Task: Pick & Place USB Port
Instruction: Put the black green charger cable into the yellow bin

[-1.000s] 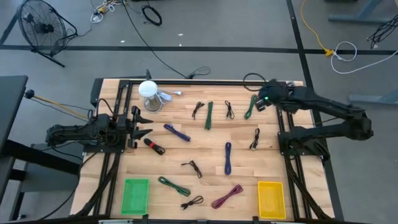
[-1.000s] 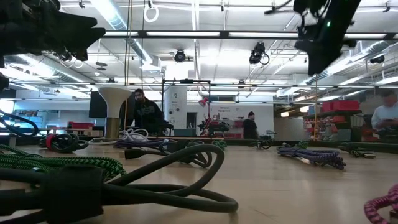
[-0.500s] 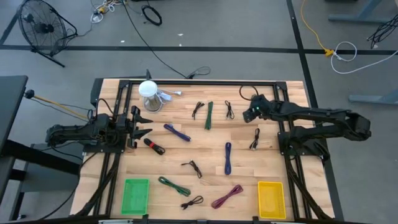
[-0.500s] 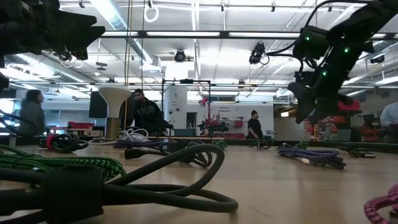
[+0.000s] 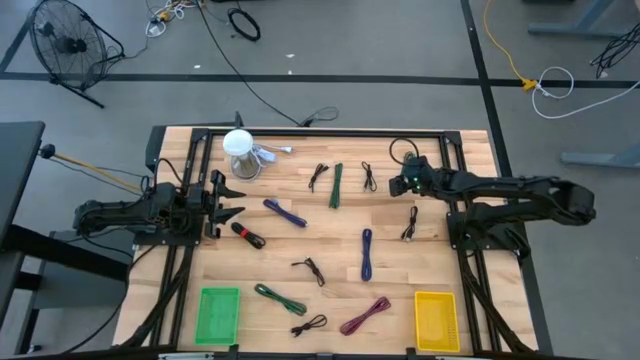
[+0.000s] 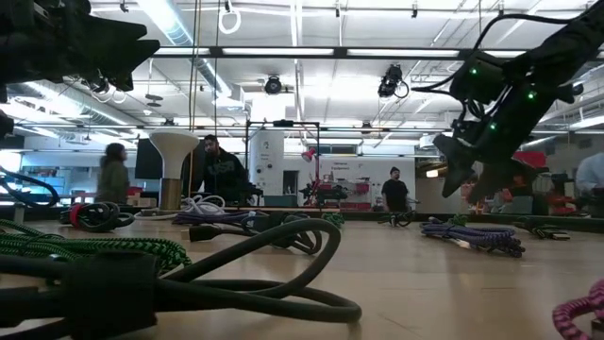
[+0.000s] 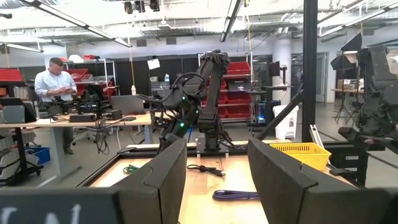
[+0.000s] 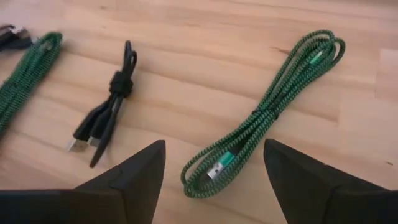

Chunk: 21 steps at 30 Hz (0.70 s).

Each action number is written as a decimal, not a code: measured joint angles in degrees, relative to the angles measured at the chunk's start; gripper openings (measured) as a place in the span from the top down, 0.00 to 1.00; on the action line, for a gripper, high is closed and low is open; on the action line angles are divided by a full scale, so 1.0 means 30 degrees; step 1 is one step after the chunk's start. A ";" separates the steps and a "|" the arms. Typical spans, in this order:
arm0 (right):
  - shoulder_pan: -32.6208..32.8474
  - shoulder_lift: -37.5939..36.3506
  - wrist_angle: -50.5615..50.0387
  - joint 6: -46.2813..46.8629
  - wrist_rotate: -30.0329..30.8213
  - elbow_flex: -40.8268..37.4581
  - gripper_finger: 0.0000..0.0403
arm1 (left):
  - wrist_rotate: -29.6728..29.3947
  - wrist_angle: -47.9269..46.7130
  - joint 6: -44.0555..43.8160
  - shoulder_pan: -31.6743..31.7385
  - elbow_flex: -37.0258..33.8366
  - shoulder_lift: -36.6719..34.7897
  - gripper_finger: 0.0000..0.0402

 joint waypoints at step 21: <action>-0.1821 0.5053 0.3854 0.0657 0.0364 -0.0007 0.32 | -0.0670 -0.0011 0.0029 0.0000 0.0000 0.0000 0.56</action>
